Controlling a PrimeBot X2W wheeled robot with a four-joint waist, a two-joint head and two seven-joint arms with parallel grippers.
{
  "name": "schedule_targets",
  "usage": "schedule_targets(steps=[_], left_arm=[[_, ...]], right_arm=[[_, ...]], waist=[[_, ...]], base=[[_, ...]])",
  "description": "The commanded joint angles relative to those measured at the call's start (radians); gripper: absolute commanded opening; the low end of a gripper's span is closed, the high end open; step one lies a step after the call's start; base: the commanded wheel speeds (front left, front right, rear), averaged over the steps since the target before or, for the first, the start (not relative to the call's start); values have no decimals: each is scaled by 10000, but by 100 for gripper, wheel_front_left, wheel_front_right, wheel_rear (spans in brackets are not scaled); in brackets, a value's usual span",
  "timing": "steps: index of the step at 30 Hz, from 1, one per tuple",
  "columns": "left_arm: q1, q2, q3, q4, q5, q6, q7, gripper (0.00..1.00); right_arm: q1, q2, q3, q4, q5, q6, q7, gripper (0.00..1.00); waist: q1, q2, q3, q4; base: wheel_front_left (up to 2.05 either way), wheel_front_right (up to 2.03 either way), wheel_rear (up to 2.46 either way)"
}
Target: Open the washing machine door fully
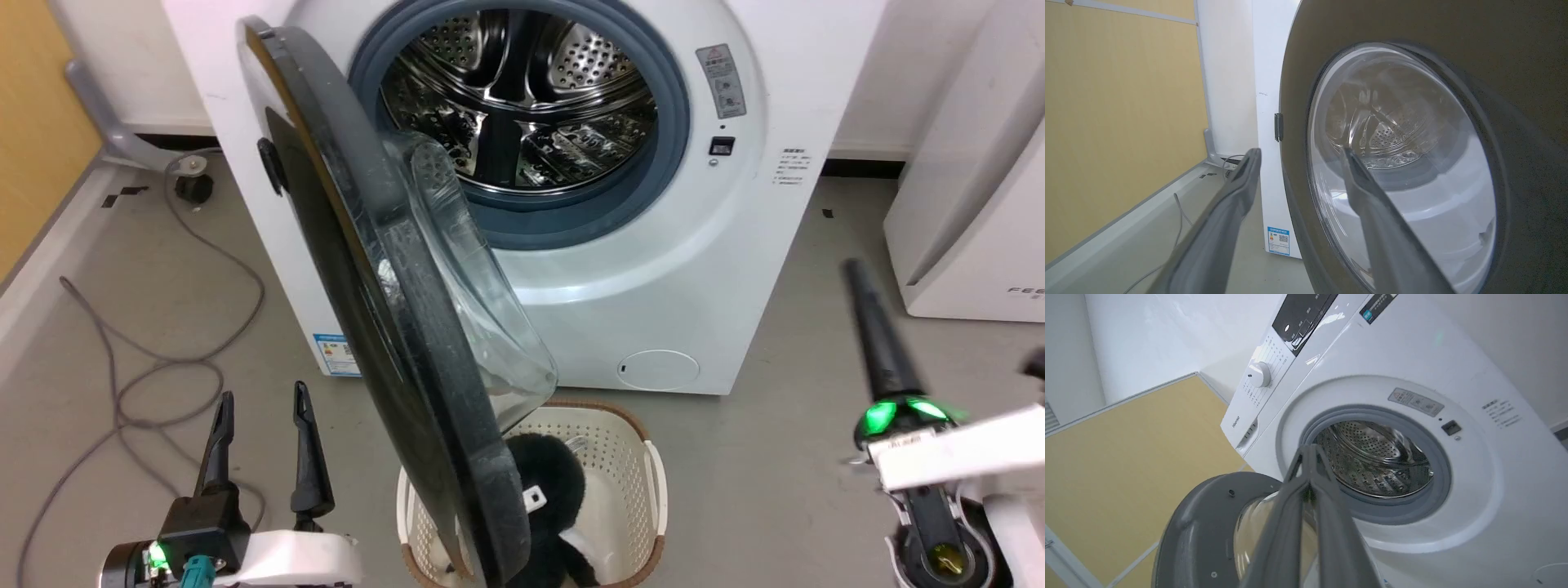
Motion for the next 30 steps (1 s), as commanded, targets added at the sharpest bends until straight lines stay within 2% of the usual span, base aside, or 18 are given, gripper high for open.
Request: schedule_targets(steps=[1,3,4,6,11,13,18,22,23,24,30], left_arm=[[156,8,57,-39,88,-65,-53,100],[193,8,102,-50,96,-68,-53,100],[193,8,102,-50,96,-68,-53,100],[223,8,141,-65,97,-64,-53,100],[247,8,192,-106,88,-66,-53,100],[247,8,187,-98,85,-74,-53,100],[274,8,180,-90,80,-88,-53,100],[295,8,167,-80,83,-97,-53,100],[295,8,159,-69,85,-107,-53,100],[296,8,152,-54,88,-117,-53,100],[298,8,151,32,102,-109,-53,100]], right_arm=[[238,-472,204,-10,-1173,10,-1031,0],[343,-710,276,160,-2353,10,-1705,0],[343,-710,276,160,-2353,10,-1705,0],[421,-894,84,281,-3952,10,-1891,0],[796,-243,-1062,-281,-7861,10,-1920,0],[1078,153,-1416,-333,-8573,10,-1921,0],[1944,594,-1692,-59,-10036,10,-1923,0],[2297,805,-1746,435,-10327,10,-1923,0],[2394,860,-1749,608,-10444,10,-1923,22],[2523,917,-1779,898,-10607,10,-1923,100],[2727,1220,-1942,1690,-11259,10,-1924,100]], waist=[[0,0,-42,-113],[0,0,-72,-211],[0,0,-72,-211],[0,0,-88,-309],[0,0,-71,-499],[0,0,-80,-537],[0,0,-101,-594],[0,0,-111,-596],[0,0,-112,-586],[0,0,-117,-577],[0,0,-139,-541]], base=[[0,0,0],[0,0,0],[0,0,0],[0,0,0],[0,0,0],[0,0,0],[0,0,0],[0,0,0],[0,0,0],[0,0,0],[0,0,0]])
